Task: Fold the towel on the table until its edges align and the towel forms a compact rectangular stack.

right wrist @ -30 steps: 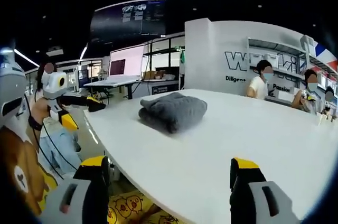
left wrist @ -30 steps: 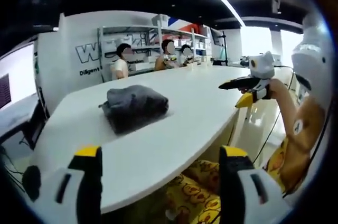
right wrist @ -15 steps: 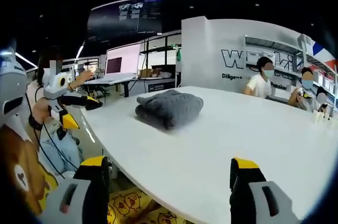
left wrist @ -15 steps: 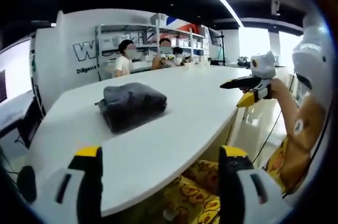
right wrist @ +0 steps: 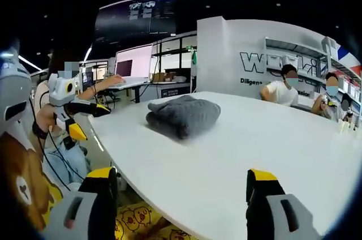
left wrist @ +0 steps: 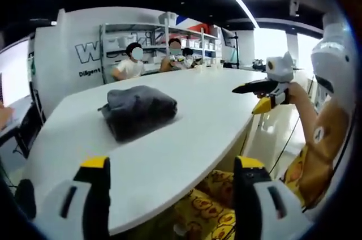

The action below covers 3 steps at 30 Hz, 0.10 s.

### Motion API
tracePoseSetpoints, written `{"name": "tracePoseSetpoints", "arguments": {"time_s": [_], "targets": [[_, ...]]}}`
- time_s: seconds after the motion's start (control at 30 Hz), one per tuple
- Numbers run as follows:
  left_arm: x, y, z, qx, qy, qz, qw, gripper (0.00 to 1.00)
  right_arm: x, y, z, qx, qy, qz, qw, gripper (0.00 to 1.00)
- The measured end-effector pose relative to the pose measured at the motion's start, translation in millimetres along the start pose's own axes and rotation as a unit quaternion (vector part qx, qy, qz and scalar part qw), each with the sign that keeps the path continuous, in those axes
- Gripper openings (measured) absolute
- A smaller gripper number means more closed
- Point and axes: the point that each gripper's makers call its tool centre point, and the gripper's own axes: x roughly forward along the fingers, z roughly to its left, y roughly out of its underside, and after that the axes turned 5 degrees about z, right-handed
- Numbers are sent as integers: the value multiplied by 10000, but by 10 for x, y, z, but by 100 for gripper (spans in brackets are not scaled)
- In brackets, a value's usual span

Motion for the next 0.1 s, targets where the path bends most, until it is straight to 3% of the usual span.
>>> {"name": "tracePoseSetpoints", "arguments": {"time_s": [0.1], "targets": [[12,-1,-4,6,16,5,10000,95,7,1,2,8,-10,-2,10000,100]]}}
